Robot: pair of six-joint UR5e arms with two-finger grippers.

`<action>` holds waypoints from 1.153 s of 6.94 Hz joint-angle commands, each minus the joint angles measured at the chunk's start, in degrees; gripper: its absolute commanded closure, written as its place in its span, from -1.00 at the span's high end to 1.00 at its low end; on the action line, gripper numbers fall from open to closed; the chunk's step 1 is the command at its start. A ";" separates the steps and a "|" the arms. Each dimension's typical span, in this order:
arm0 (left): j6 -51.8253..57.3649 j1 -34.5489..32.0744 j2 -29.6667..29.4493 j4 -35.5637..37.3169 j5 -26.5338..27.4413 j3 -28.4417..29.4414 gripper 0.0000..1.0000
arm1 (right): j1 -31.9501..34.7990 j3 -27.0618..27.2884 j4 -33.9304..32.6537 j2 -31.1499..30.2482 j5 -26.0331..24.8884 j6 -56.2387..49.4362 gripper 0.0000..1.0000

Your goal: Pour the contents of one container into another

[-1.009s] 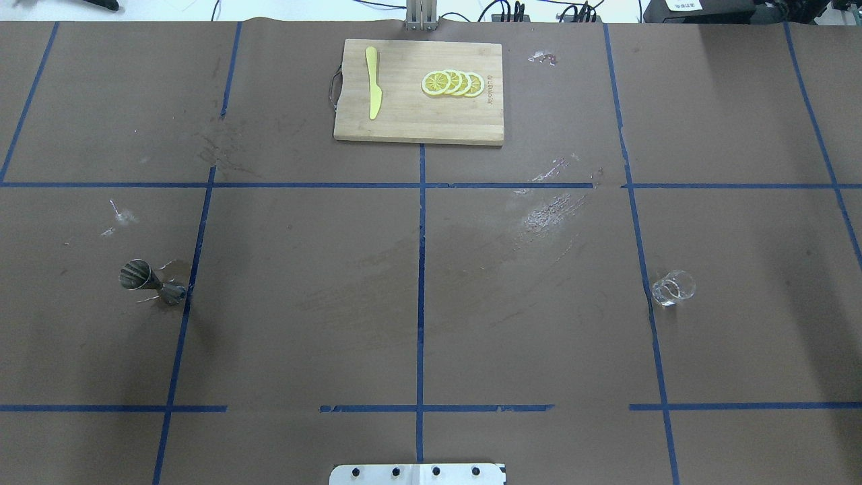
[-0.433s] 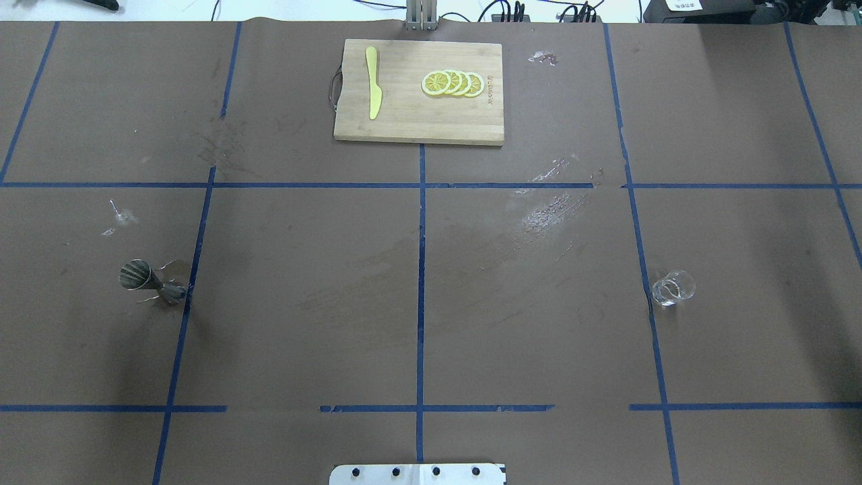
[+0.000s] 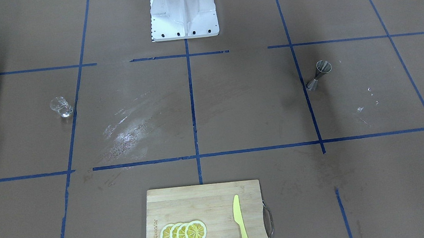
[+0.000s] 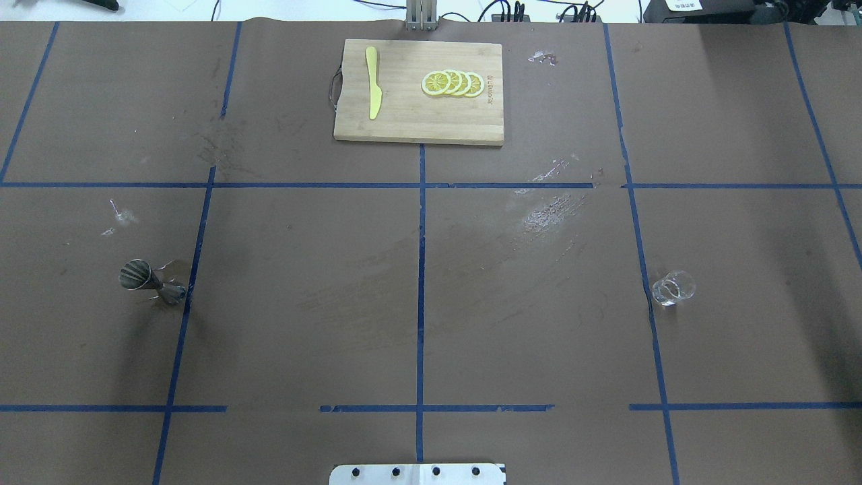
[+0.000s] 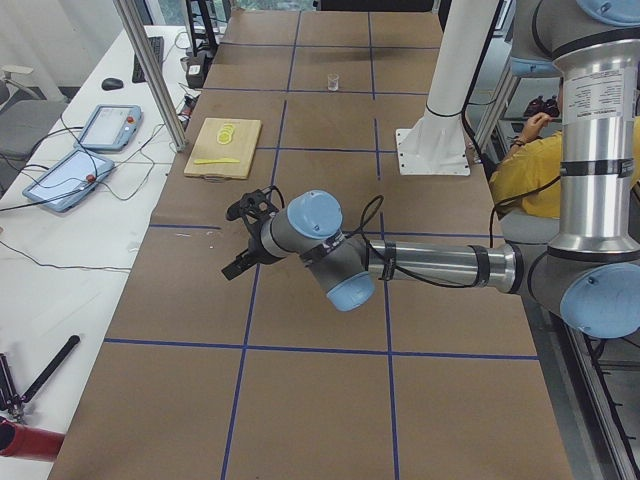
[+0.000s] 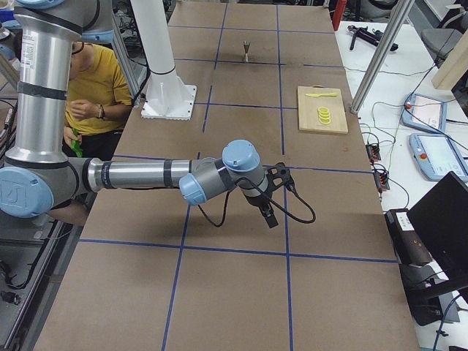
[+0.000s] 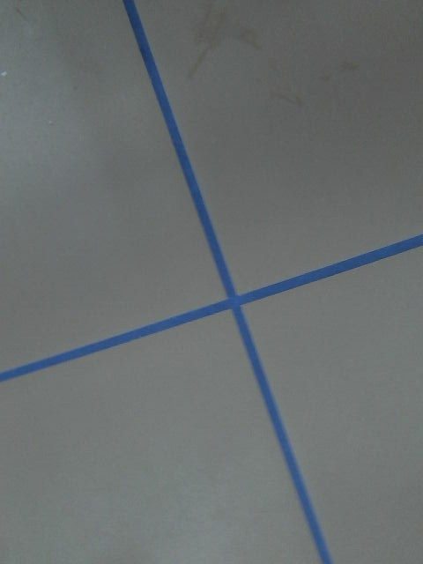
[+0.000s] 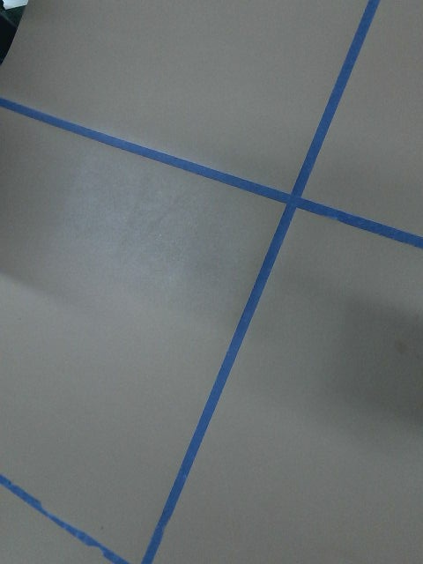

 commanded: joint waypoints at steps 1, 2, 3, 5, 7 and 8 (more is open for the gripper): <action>-10.01 2.54 0.21 -8.74 -0.34 -0.52 1.00 | 0.00 0.09 1.71 0.11 0.49 3.76 1.00; -19.47 6.73 0.47 -15.65 0.70 -0.79 1.00 | 0.00 0.18 1.80 0.11 0.49 5.10 1.00; -26.01 11.91 0.56 -21.02 6.02 -0.88 1.00 | 0.00 0.18 1.80 0.03 0.49 5.11 1.00; -30.81 21.15 4.32 -25.89 20.67 -3.67 1.00 | 0.00 0.36 1.80 -0.06 0.49 5.20 1.00; -32.04 29.14 8.28 -26.53 33.00 -8.25 1.00 | 0.00 0.36 1.80 -0.06 0.49 5.20 1.00; -33.87 35.02 8.56 -26.61 40.89 -8.35 1.00 | 0.09 0.45 1.80 -0.06 0.49 5.20 1.00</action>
